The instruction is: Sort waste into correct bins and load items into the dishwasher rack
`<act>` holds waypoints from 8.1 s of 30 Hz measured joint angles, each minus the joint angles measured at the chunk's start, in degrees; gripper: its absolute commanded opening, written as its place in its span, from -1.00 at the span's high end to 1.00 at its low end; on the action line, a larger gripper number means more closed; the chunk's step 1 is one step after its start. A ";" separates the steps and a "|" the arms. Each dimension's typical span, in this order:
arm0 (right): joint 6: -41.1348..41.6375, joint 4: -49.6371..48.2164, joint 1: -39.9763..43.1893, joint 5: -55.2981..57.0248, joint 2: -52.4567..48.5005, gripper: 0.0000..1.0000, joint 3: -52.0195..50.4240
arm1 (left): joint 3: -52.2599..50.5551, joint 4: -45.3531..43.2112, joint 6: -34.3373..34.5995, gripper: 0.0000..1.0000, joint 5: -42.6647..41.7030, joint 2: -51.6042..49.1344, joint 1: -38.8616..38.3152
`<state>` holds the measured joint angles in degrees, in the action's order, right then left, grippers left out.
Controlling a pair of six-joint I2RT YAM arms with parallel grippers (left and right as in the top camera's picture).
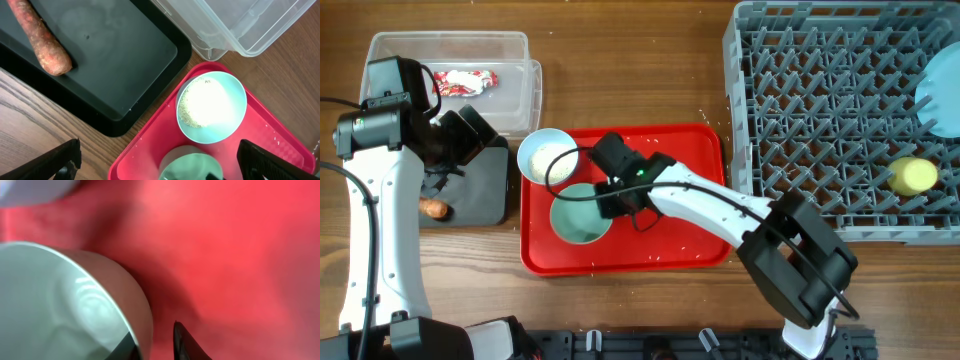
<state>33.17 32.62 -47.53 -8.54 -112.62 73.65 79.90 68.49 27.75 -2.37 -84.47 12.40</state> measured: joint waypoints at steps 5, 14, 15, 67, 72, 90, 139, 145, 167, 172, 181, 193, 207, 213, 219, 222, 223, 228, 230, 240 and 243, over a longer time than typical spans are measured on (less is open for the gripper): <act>-0.50 5.29 5.70 3.72 0.00 0.91 0.00 | 0.00 0.13 0.00 -1.00 0.00 0.00 0.00; -10.21 11.06 12.98 16.44 6.78 0.91 1.33 | 0.00 0.13 -0.02 -1.00 0.00 0.00 0.00; -11.58 10.36 14.51 19.85 9.66 0.91 1.60 | 0.00 0.13 0.00 -1.00 0.02 0.00 0.00; -58.49 -28.37 54.27 58.77 -4.24 -0.57 4.13 | 0.00 -1.22 0.00 -1.00 0.42 0.04 0.00; -53.18 -17.51 53.94 44.24 4.98 -0.62 3.78 | -0.02 -1.40 0.00 -1.00 0.42 0.04 0.00; -40.33 19.74 41.72 -10.67 24.30 -0.64 4.07 | 0.00 -7.28 0.00 -1.00 -2.12 -4.07 -16.72; -39.39 19.67 37.86 -11.17 24.28 -0.62 3.19 | 0.00 -11.96 -0.46 0.92 7.67 -29.73 -31.21; -39.39 19.67 37.86 -11.17 24.28 -0.61 3.19 | -0.02 -6.32 -2.05 0.92 6.64 -20.06 -29.55; -39.39 21.03 37.86 -10.71 24.28 -0.60 3.19 | -8.00 -7.26 -34.88 0.92 -44.28 -13.66 19.54; -39.39 21.40 37.86 -10.71 24.28 -0.60 3.19 | -12.22 -10.25 -39.06 0.92 -55.34 -13.66 24.48; -39.39 24.02 37.86 -8.87 24.28 -0.60 3.19 | -12.68 -11.39 -43.60 0.92 -66.75 -13.66 24.52; -39.39 25.46 37.86 -6.58 24.28 -0.60 3.19 | -14.51 -13.53 -44.19 0.92 -68.32 -13.66 27.34; -39.39 25.83 37.86 -6.38 24.28 -0.60 3.19 | -18.67 -16.92 -44.33 0.92 -72.46 -13.68 32.41; -39.39 26.53 37.86 -6.38 24.28 -0.60 3.19 | -18.69 -14.53 -44.94 0.92 -76.11 -13.99 32.92; -39.39 26.73 37.86 -6.38 24.28 -0.60 3.19 | -18.91 -18.25 -41.35 0.92 -80.48 -15.32 33.77; -39.39 26.75 37.86 -6.25 24.28 -0.61 3.19 | -18.91 -19.28 -37.70 0.92 -83.54 -15.93 34.05; -39.39 26.73 37.86 -6.19 24.28 -0.61 3.19 | -18.91 -19.06 -36.94 0.92 -84.37 -15.96 34.05; -39.39 26.73 37.86 -5.97 24.28 -0.61 3.19 | -18.91 -19.37 -35.54 0.92 -85.20 -15.98 34.05; -39.39 26.73 37.86 -5.97 24.28 -0.61 3.19 | -18.91 -19.28 -35.34 0.92 -85.18 -16.00 34.05; -39.39 26.73 37.86 -5.97 24.28 -0.60 3.19 | -18.95 -3.67 -42.69 0.92 -79.32 -13.99 28.44; -39.36 26.75 37.86 -5.95 24.28 -0.60 3.19 | -18.95 -4.55 -44.68 0.92 -75.03 -9.42 19.04</act>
<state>-6.20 59.37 -9.67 -14.48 -88.33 76.84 60.95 63.94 -16.93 -77.41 -93.89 31.44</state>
